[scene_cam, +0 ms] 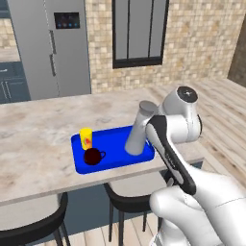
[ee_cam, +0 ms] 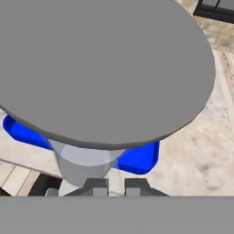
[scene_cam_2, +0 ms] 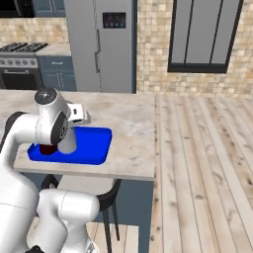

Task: There is a tray on the dining counter. Grab the cup, mug, and pitcher and place them on the tray. The pitcher may be placed next to the tray if it cannot fit the tray.

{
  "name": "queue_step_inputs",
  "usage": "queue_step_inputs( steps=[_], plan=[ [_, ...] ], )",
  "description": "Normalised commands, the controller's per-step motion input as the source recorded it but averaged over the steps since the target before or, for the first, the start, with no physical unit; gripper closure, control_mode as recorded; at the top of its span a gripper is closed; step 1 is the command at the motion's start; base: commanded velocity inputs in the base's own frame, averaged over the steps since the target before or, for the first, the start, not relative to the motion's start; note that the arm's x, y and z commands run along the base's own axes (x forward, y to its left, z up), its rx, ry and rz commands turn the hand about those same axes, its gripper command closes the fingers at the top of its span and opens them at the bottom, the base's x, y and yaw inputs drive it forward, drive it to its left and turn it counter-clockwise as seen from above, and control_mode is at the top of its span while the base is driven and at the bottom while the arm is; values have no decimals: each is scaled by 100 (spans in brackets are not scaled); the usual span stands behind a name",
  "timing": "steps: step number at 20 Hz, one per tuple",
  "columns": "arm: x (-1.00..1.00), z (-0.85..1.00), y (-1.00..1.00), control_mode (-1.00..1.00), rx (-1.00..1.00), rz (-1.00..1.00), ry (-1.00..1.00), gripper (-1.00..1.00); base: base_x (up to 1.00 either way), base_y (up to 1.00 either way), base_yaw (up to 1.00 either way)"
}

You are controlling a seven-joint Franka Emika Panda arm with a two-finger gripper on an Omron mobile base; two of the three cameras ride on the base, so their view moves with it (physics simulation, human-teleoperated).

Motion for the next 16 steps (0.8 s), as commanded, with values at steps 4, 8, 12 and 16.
queue_step_inputs(
  steps=[4, 8, 12, 16],
  plan=[
    [90, 0, -13, -100, 0, 0, 2, 100, 0, 0, 0],
    [72, 0, -1, -100, 0, 0, 0, 100, 0, 0, 0],
    [78, 0, 0, -100, 0, 0, 0, 100, 0, 0, 0],
    [80, -12, 0, -100, 0, 0, 1, 100, 0, 0, 0]
  ],
)
